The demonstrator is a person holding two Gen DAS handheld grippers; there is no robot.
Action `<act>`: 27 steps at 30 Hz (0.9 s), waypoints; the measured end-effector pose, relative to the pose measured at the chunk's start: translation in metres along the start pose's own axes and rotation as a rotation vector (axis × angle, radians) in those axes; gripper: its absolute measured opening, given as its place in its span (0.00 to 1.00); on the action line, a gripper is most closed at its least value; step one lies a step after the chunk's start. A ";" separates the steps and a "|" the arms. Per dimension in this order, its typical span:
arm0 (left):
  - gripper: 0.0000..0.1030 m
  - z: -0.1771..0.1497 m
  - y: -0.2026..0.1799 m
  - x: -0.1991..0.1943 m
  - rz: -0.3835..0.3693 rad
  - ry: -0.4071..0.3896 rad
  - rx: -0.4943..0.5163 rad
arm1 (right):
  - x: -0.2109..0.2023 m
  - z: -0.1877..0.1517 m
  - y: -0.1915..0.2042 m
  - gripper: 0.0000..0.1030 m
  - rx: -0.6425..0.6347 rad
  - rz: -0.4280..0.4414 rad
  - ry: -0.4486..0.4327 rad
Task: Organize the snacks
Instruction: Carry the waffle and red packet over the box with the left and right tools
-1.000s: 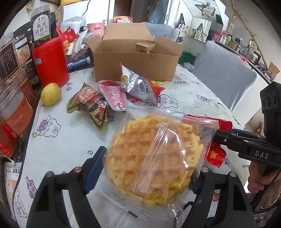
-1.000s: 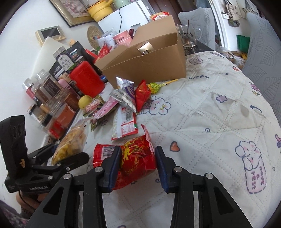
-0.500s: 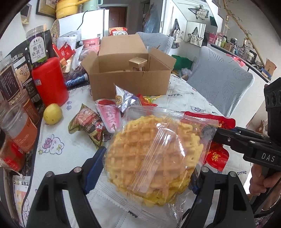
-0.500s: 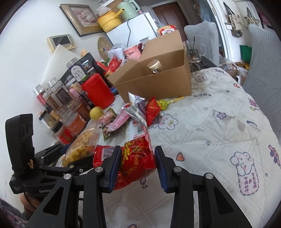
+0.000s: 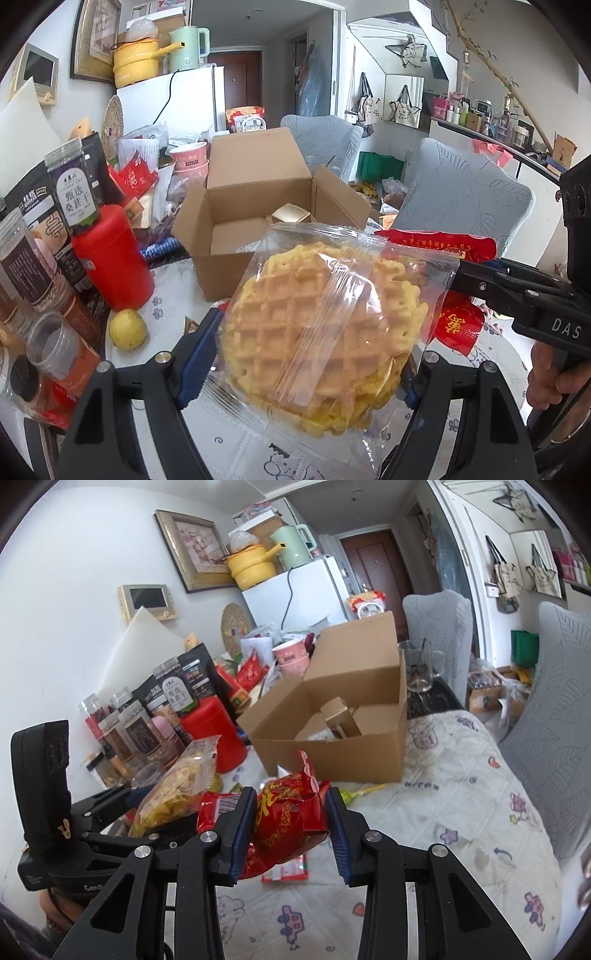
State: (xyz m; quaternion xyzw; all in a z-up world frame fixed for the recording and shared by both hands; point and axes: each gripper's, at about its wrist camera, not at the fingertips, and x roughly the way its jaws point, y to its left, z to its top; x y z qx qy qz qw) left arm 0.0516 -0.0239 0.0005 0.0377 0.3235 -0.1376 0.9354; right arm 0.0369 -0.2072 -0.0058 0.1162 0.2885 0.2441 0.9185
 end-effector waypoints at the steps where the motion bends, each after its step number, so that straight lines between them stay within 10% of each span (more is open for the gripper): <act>1: 0.77 0.005 0.000 0.001 0.004 -0.008 0.003 | 0.001 0.006 0.000 0.36 -0.009 -0.004 -0.008; 27: 0.77 0.113 0.038 0.096 0.068 -0.061 0.077 | 0.088 0.119 -0.031 0.36 -0.106 -0.062 -0.114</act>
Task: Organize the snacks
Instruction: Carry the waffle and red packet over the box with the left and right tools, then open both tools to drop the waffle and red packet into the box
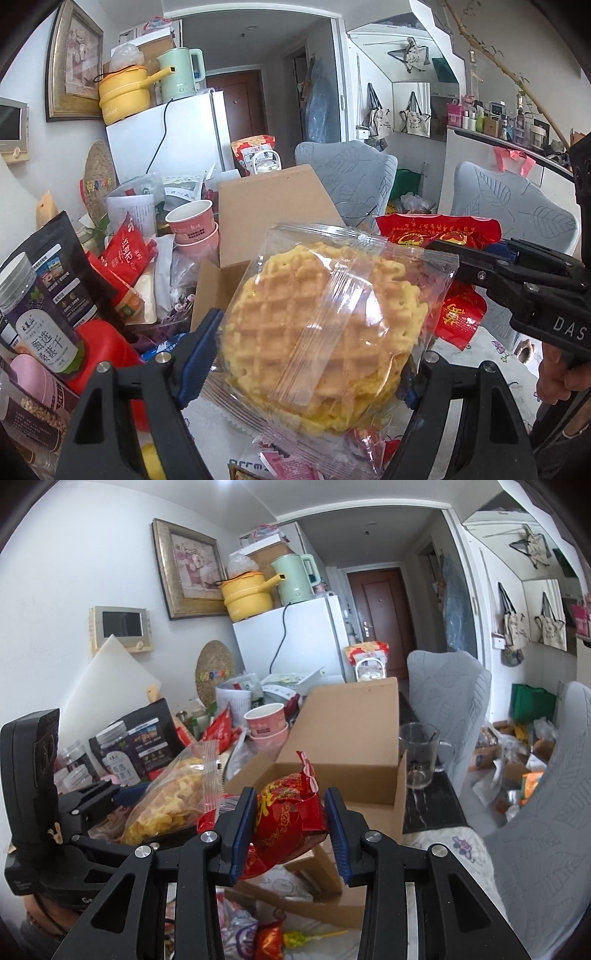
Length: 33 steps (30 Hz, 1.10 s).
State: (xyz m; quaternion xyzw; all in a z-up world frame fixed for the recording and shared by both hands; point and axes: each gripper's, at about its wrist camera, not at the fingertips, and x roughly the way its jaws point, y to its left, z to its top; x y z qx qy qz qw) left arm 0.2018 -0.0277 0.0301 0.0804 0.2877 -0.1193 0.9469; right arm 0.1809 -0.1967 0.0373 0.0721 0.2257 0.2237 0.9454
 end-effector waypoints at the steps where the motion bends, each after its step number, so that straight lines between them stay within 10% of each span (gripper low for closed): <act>1: 0.77 0.000 0.002 0.006 -0.001 0.007 -0.002 | 0.007 0.001 -0.002 0.36 -0.003 -0.003 0.005; 33: 0.79 -0.030 0.015 0.118 0.054 0.269 0.006 | 0.104 -0.038 -0.029 0.36 -0.001 -0.088 0.191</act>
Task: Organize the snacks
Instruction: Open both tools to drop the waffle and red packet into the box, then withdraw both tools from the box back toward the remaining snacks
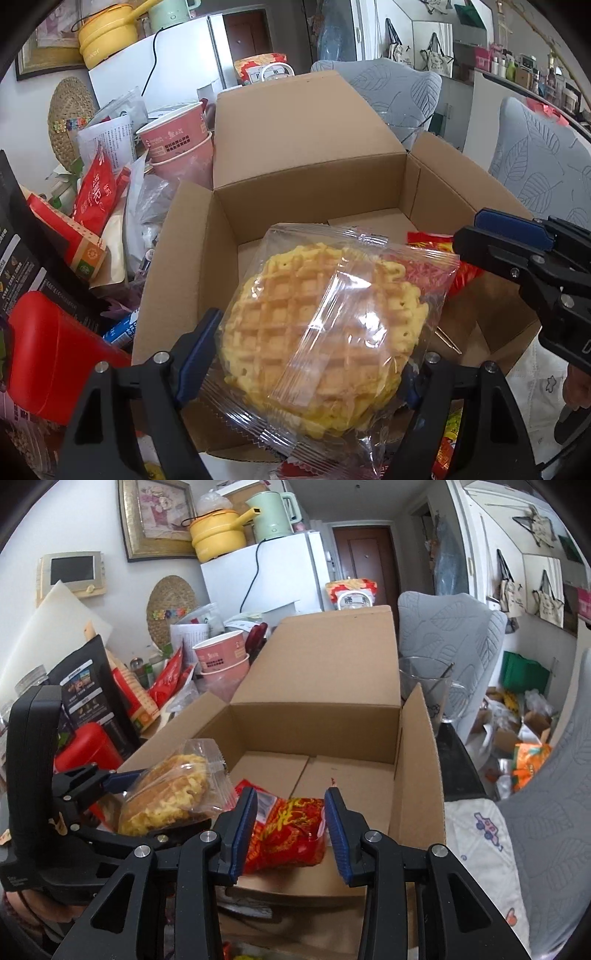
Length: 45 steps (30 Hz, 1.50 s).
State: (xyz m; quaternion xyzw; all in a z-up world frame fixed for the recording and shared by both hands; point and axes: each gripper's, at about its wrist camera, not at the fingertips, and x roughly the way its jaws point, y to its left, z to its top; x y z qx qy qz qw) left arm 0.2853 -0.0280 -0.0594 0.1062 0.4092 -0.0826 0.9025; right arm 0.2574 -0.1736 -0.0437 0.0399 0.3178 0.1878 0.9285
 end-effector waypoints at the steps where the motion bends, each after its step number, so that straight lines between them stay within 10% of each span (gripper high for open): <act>1: 0.79 0.000 -0.001 0.002 -0.001 0.011 0.000 | -0.001 0.000 0.000 0.36 -0.006 0.002 -0.002; 16: 0.80 0.005 0.008 -0.006 0.063 0.046 -0.047 | -0.018 0.001 0.009 0.37 -0.075 -0.041 0.007; 45: 0.80 -0.024 0.015 -0.202 0.027 -0.276 -0.139 | -0.171 0.015 0.066 0.49 -0.125 -0.062 -0.236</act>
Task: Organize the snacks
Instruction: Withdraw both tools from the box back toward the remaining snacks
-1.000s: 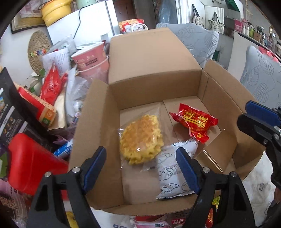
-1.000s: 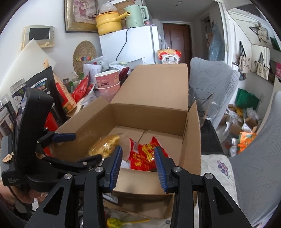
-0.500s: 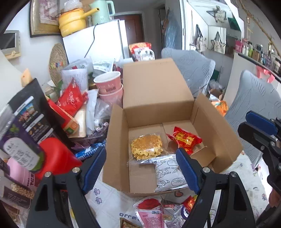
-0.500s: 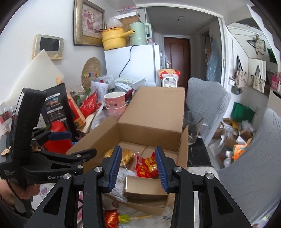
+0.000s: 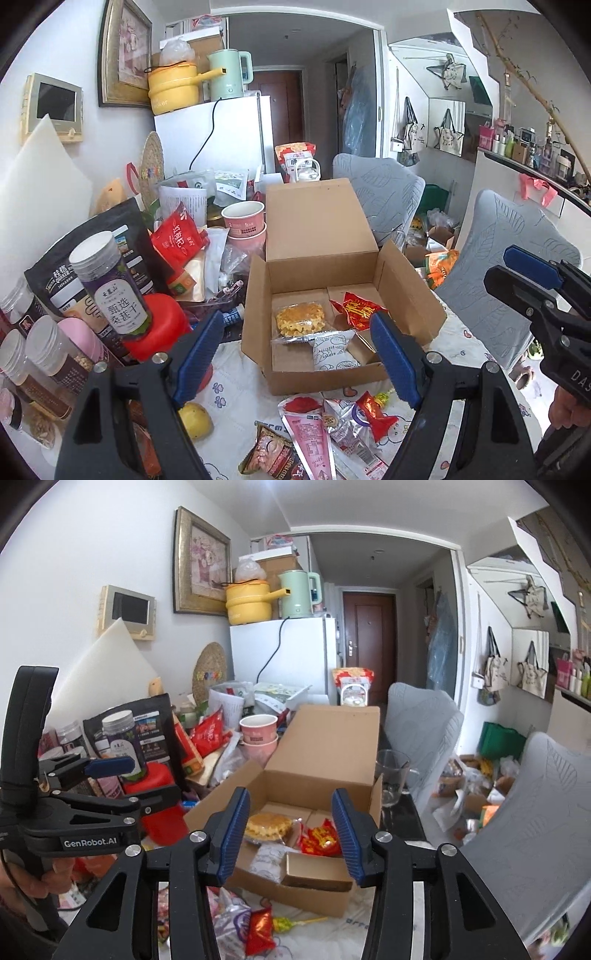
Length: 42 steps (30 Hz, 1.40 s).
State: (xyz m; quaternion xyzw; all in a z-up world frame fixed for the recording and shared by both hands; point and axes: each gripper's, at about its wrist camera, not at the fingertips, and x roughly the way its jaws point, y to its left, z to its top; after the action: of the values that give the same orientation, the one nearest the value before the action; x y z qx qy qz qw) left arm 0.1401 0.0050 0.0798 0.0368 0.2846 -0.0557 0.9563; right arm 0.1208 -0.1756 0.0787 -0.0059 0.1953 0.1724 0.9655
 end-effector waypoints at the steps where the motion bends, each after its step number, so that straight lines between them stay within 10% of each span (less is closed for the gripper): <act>1: 0.80 -0.002 -0.001 -0.007 -0.002 -0.010 0.001 | -0.005 0.000 0.001 0.49 0.001 -0.001 -0.008; 15: 0.96 -0.034 -0.010 -0.080 -0.028 -0.087 0.000 | -0.073 -0.021 0.017 0.78 0.022 -0.027 -0.037; 42: 0.96 -0.122 -0.001 -0.083 -0.099 0.090 -0.106 | -0.083 -0.109 0.040 0.80 0.091 0.054 0.125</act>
State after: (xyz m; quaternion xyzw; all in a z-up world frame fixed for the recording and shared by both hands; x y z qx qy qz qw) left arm 0.0048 0.0231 0.0234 -0.0255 0.3313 -0.0860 0.9392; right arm -0.0049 -0.1740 0.0120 0.0325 0.2628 0.1886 0.9457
